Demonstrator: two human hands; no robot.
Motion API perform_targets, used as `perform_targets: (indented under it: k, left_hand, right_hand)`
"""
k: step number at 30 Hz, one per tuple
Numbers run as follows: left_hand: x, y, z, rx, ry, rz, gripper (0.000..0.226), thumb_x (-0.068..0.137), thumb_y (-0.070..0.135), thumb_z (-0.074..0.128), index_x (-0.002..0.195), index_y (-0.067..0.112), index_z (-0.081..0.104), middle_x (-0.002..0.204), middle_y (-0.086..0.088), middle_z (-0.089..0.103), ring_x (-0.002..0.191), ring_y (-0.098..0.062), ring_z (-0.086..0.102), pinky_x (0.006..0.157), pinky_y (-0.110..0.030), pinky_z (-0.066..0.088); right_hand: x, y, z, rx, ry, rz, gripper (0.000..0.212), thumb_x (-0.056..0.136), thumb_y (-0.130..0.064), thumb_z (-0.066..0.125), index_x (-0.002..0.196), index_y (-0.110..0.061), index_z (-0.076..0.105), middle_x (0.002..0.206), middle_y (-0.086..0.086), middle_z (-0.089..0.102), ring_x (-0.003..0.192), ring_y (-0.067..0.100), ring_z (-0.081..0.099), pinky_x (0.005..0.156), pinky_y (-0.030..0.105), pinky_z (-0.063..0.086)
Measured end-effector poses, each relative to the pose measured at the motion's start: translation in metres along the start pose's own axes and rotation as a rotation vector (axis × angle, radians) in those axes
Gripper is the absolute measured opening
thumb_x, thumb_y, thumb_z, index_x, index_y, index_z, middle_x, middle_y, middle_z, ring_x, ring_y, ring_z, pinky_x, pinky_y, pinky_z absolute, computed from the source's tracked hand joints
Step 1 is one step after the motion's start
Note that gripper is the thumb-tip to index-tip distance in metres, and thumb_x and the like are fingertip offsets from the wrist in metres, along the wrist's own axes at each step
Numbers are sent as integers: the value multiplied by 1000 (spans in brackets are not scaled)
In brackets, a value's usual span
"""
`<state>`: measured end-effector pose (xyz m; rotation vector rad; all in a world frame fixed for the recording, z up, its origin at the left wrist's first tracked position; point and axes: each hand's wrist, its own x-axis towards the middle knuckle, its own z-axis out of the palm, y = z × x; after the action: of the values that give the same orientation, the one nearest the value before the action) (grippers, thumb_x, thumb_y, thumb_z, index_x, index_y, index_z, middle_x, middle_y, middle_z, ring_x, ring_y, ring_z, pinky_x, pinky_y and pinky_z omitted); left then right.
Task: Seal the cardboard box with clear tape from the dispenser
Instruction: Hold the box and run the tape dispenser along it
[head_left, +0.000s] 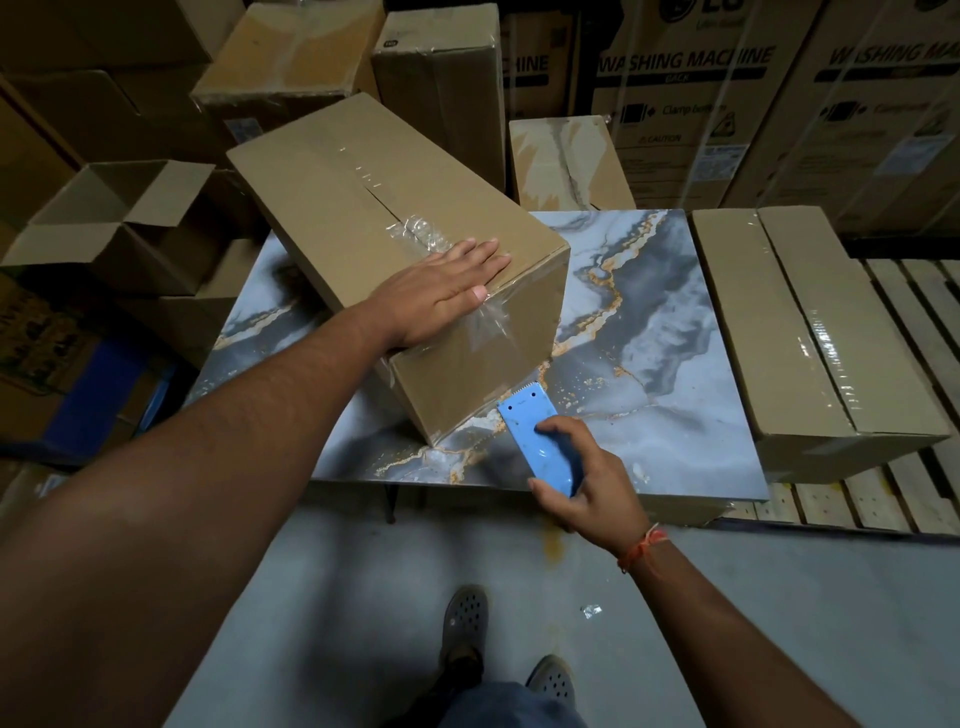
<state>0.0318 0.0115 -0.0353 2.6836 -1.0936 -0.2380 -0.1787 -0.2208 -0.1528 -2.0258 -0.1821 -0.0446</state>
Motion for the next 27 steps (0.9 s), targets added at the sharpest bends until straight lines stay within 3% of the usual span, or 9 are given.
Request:
perform_targets:
  k: [4,8,14,16,20,24,27]
  left_hand:
    - [1,0,1,6,6,0,59,105,51,15,162,35,14,172,7,6,159,-14,0,126,-40,7]
    - [1,0,1,9,4,-1,61,104,53,14,162,36,13,172,7,6,159,-15,0,127,-41,7]
    - [0,2,0,14,-6,-7,66,101,57,11,162,33,13,172,5,7,159,-17,0,128,-44,9]
    - [0,2,-1,14,-3,-9,65,102,56,12,162,33,14,172,5,7,159,-18,1,128,-44,9]
    - [1,3,-1,22,-7,-4,67,101,59,13,162,34,13,172,5,7,159,-18,1,127,-43,9]
    - [2,2,0,27,-5,-3,68,100,61,13,162,33,14,172,5,7,159,-19,1,127,-41,8]
    - [2,1,1,28,-2,3,67,101,60,15,162,33,14,172,5,7,159,-19,1,127,-40,7]
  right_hand:
    - [-1,5,-2,-5,-21,-1,53,81,-25,80,124,-35,51,120,-34,50,88,6,64,54,30,55]
    - [4,8,-5,20,-22,30,50,80,-19,82,121,-32,56,122,-33,52,99,4,62,67,21,51]
    - [6,12,-3,41,-41,65,50,81,-20,81,122,-30,54,122,-33,51,103,5,60,70,37,57]
    - [7,14,-2,46,-51,75,51,81,-21,81,123,-30,53,122,-32,51,102,6,60,69,38,57]
    - [11,11,-4,49,-68,73,50,81,-22,80,122,-32,53,122,-26,55,99,9,63,68,28,54]
    - [21,7,-5,38,-92,91,49,79,-29,76,121,-36,52,120,-12,62,95,23,67,72,41,57]
    - [22,7,-3,19,-83,102,50,77,-29,75,121,-37,52,118,-11,63,90,23,68,70,45,57]
